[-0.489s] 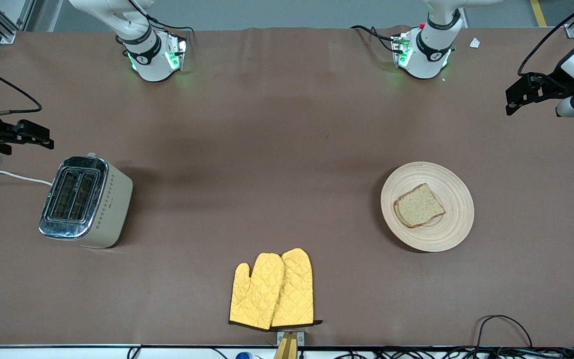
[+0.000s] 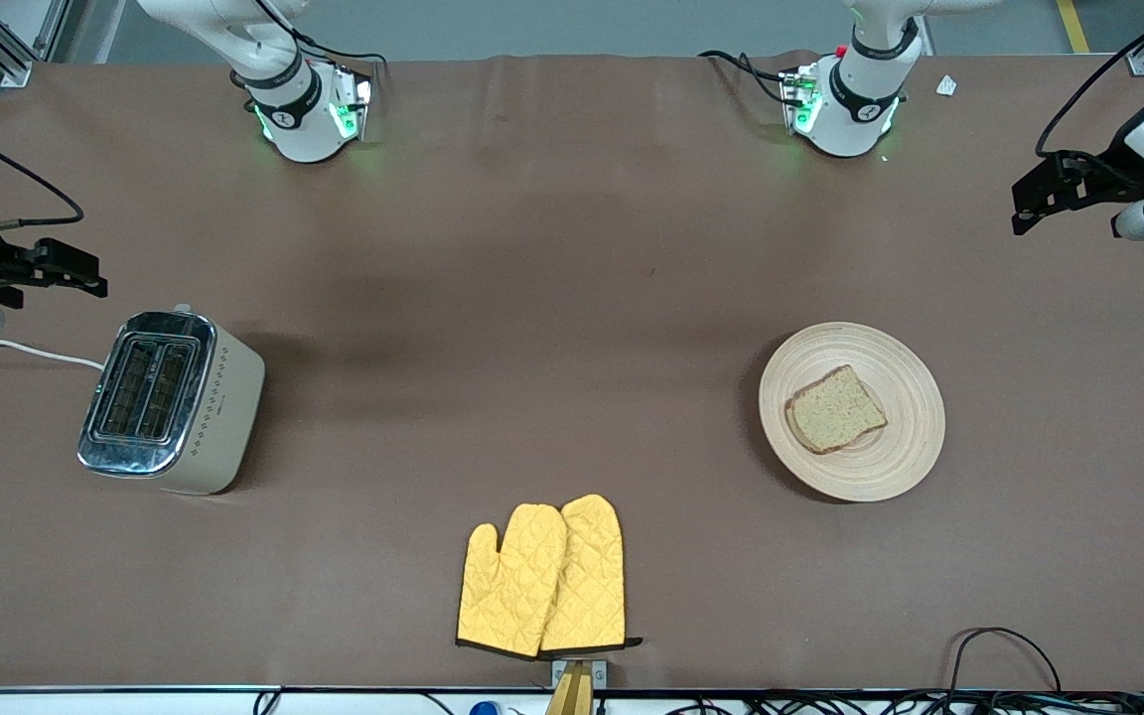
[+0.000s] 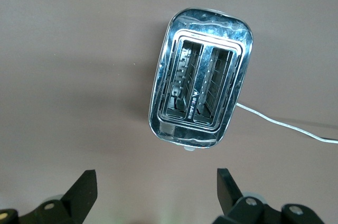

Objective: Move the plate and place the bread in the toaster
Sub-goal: 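Reach the left gripper toward the rim of the wooden plate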

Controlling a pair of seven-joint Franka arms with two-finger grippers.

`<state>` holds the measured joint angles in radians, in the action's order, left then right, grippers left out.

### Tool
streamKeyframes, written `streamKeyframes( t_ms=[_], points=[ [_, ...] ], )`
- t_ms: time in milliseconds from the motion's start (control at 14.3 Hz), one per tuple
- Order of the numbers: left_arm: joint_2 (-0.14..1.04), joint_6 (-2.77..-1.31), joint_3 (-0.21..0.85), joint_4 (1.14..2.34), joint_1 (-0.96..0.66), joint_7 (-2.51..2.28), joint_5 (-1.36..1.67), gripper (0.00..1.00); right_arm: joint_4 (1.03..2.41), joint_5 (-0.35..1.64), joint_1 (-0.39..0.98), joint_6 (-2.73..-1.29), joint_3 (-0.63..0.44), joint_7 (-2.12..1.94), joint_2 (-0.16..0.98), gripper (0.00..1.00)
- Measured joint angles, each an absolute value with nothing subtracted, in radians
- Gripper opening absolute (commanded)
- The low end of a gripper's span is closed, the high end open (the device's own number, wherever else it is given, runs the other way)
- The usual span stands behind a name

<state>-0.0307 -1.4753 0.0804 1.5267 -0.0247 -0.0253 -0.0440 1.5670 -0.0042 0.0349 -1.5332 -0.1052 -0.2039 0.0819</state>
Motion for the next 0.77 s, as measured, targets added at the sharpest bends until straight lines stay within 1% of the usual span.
streamKeyframes(
  t_ms=[280,419,629,769],
  points=[
    [0.057,-1.475,0.021,1.49,-0.017,-0.021,-0.044,1.0,1.567,-0.004,0.035,-1.533,-0.105,-0.204,0.082,1.0],
    [0.112,-1.476,0.016,1.489,0.011,-0.021,-0.036,1.0,1.567,-0.004,0.035,-1.533,-0.105,-0.204,0.082,1.0],
    [0.196,-1.507,0.015,1.491,0.096,-0.019,0.067,1.0,1.567,-0.004,0.035,-1.533,-0.105,-0.204,0.082,1.0],
    [0.243,-1.559,0.014,1.514,0.162,0.017,0.142,1.0,1.567,-0.004,0.035,-1.533,-0.105,-0.204,0.082,1.0]
  ],
)
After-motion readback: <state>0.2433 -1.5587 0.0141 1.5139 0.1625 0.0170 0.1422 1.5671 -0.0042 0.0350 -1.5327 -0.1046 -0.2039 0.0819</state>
